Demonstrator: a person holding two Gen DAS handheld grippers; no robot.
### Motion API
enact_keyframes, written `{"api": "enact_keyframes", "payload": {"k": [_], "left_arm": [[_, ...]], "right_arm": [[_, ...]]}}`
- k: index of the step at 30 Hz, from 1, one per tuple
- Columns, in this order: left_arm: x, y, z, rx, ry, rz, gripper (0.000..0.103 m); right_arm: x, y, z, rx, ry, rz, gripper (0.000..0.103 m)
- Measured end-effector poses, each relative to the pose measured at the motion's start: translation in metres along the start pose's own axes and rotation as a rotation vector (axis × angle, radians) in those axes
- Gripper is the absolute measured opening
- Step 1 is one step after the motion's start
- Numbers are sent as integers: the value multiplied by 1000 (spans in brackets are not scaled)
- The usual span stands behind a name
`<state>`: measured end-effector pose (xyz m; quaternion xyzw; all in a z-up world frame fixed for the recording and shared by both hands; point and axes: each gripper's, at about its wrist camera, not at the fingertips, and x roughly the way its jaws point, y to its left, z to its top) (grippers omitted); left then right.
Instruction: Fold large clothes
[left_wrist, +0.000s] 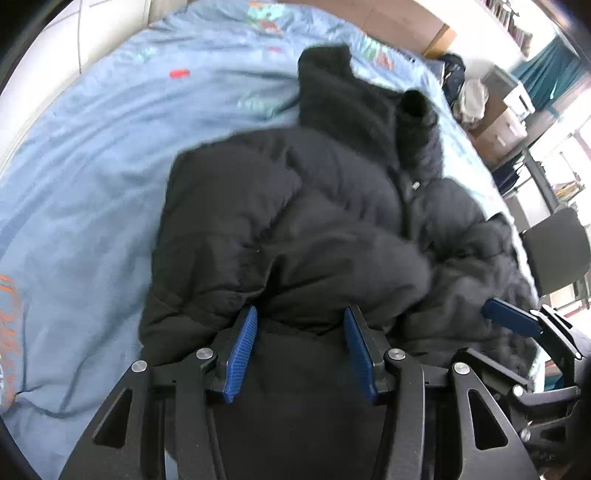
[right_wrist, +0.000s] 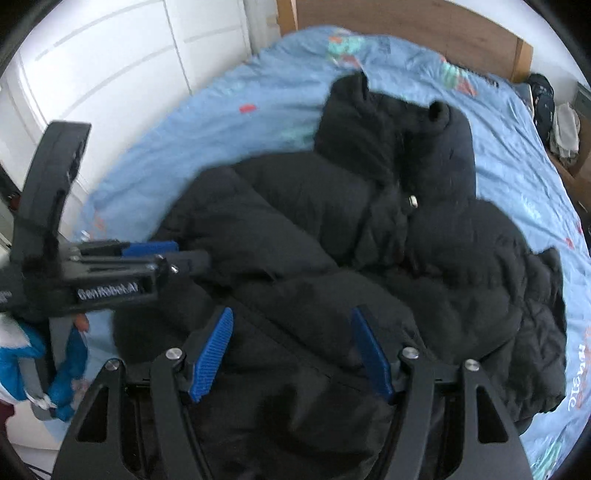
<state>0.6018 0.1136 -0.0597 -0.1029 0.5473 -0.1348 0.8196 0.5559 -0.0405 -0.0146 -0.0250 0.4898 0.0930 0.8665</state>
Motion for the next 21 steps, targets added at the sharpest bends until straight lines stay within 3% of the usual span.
{"api": "enact_keyframes", "payload": {"k": [4, 9, 13, 16, 21], "left_arm": [[12, 15, -14, -18, 17, -29, 48], [1, 25, -25, -29, 26, -58, 46], [-22, 29, -33, -48, -8, -28, 47], [-45, 27, -42, -47, -53, -3, 48], [-60, 0, -47, 31, -90, -6, 56]], "right_arm": [[13, -28, -24, 8, 41, -38, 65], [3, -43, -51, -53, 55, -42, 65], [-13, -40, -64, -84, 72, -107, 65], [-24, -50, -74, -8, 102, -120, 65], [-57, -39, -70, 12, 30, -129, 65]]}}
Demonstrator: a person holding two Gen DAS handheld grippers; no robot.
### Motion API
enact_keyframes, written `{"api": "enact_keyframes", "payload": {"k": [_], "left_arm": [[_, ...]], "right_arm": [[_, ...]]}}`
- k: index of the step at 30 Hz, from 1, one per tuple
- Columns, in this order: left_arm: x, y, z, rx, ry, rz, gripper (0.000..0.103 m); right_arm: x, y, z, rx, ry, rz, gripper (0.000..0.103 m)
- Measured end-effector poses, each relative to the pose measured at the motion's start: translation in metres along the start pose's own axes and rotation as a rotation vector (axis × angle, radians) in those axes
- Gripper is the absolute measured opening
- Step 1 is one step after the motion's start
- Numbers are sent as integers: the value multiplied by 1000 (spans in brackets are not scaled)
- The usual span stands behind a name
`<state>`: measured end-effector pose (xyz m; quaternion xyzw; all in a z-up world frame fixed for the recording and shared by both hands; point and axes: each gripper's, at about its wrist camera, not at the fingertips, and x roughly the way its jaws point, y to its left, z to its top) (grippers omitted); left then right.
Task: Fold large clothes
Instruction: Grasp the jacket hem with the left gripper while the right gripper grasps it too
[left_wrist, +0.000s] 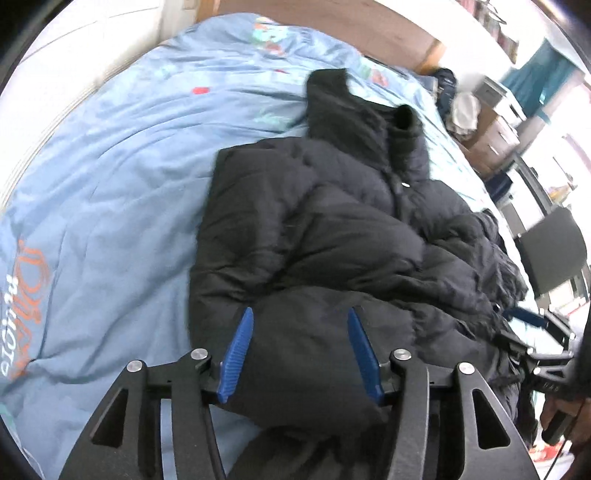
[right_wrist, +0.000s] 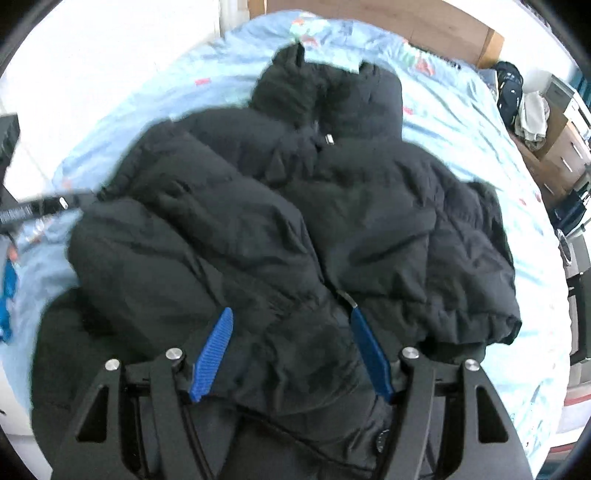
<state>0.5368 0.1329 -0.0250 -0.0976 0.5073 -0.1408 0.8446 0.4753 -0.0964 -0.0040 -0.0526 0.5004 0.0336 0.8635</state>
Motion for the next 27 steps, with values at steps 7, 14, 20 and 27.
{"api": "enact_keyframes", "payload": {"k": [7, 14, 20, 27], "left_arm": [[22, -23, -13, 34, 44, 5, 62], [42, -17, -28, 17, 27, 52, 67], [52, -24, -37, 38, 5, 92, 74], [58, -28, -38, 55, 1, 115, 82]], "right_arm": [[6, 47, 19, -83, -22, 50, 66], [47, 35, 2, -89, 45, 61, 66], [56, 31, -7, -139, 44, 75, 66], [59, 32, -14, -147, 22, 94, 67]]}}
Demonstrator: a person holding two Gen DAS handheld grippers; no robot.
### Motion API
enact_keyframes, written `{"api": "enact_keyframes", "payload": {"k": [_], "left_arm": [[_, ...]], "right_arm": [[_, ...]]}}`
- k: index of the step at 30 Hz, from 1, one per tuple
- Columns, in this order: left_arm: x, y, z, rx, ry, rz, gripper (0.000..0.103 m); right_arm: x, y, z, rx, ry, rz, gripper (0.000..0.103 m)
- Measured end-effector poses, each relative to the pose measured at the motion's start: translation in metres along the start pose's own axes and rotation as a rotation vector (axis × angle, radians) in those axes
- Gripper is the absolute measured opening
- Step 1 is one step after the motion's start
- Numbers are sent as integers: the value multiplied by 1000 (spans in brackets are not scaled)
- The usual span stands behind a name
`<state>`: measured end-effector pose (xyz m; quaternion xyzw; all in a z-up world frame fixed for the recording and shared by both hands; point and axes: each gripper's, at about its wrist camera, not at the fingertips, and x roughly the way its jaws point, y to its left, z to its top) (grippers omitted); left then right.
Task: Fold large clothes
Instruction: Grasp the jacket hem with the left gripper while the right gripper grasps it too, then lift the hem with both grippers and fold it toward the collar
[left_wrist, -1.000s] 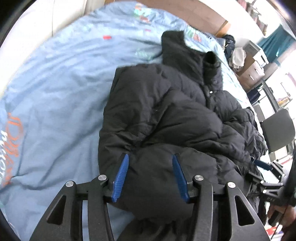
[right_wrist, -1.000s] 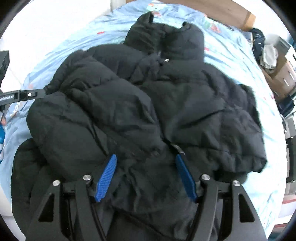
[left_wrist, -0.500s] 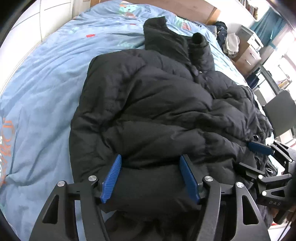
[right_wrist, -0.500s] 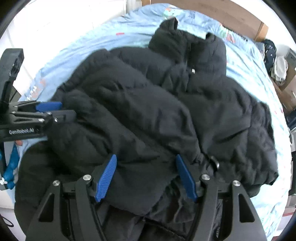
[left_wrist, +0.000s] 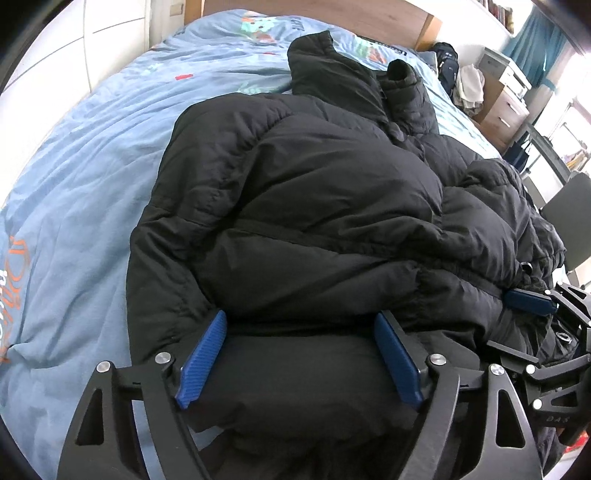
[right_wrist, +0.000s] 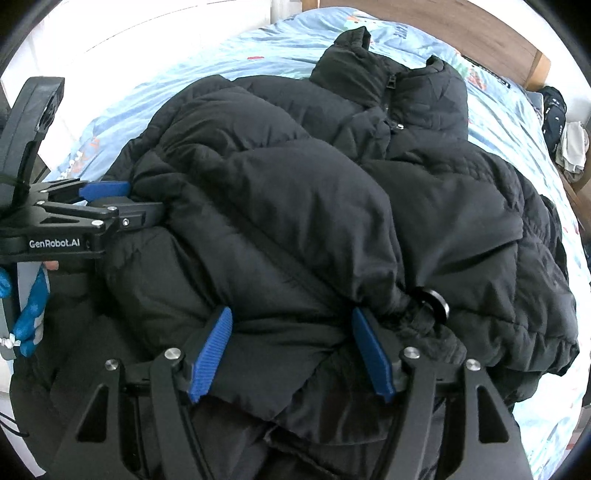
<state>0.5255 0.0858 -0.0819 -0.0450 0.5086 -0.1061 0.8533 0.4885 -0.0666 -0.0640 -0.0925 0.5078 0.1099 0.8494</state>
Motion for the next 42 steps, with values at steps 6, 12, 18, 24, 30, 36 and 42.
{"api": "enact_keyframes", "payload": {"k": [6, 12, 18, 24, 30, 36, 42], "left_arm": [[3, -2, -1, 0, -1, 15, 84], [2, -5, -4, -1, 4, 46, 88], [-5, -7, -9, 10, 15, 73, 90], [-11, -8, -12, -7, 41, 107, 92], [-29, -1, -7, -44, 48, 123, 92], [-54, 23, 32, -117, 4, 132, 92], [-41, 40, 111, -162, -30, 62, 92]], "right_arm": [[2, 0, -4, -13, -3, 14, 70], [-3, -2, -12, -4, -3, 26, 70], [-9, -6, -21, -5, -2, 27, 70], [-16, -7, -24, -2, 7, 37, 70], [-37, -14, -25, 9, 12, 89, 70], [-74, -47, -16, 6, -45, 121, 70], [-86, -115, 27, 79, -117, 66, 70]]}}
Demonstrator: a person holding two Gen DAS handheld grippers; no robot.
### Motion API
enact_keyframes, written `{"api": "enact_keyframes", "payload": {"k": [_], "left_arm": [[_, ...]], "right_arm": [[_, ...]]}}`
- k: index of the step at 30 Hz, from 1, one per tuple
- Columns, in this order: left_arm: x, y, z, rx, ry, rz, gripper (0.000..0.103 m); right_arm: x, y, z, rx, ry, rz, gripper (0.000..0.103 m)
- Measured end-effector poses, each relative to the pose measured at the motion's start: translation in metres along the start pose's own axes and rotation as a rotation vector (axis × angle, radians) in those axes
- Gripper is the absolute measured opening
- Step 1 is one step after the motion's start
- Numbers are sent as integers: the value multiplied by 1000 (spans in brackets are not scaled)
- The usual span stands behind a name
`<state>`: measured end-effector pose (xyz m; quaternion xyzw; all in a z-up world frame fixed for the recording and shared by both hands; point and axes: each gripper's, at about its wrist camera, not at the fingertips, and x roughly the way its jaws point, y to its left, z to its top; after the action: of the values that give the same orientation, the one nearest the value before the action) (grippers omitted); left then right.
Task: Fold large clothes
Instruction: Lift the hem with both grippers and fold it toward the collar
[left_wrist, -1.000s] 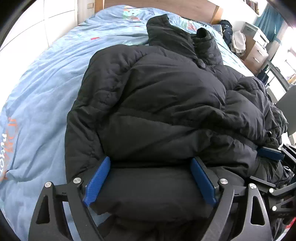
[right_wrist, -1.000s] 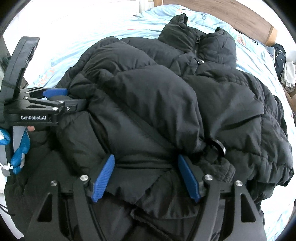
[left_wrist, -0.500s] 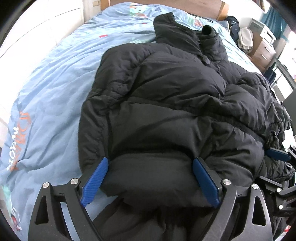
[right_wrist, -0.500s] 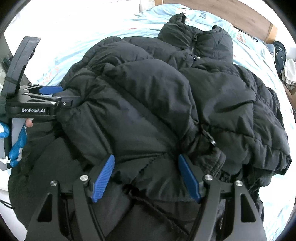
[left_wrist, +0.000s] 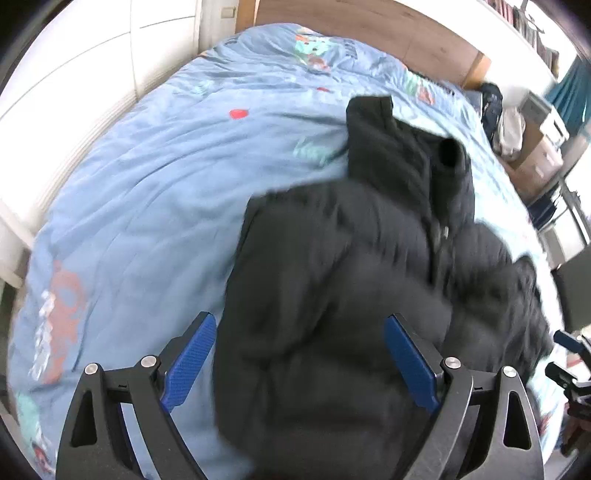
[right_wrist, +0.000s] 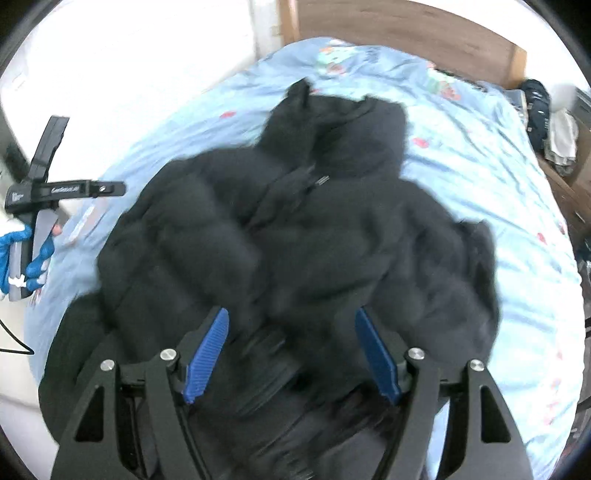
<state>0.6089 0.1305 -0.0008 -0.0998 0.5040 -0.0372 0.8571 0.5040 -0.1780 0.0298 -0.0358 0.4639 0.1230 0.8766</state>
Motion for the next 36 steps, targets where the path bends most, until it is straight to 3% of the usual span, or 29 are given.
{"api": "enact_keyframes", "payload": {"k": [8, 15, 24, 31, 36], "left_arm": [[74, -11, 95, -70, -25, -115, 92], [141, -6, 150, -236, -28, -186, 92], [199, -15, 186, -317, -39, -243, 92], [234, -17, 196, -365, -16, -287, 92], [247, -27, 199, -334, 12, -251, 88]], "right_arm": [[56, -73, 101, 90, -102, -55, 70], [126, -128, 173, 228, -152, 8, 71], [200, -193, 214, 502, -223, 110, 78], [243, -203, 235, 528, -196, 118, 79], [269, -191, 248, 494, -148, 81, 79]]}}
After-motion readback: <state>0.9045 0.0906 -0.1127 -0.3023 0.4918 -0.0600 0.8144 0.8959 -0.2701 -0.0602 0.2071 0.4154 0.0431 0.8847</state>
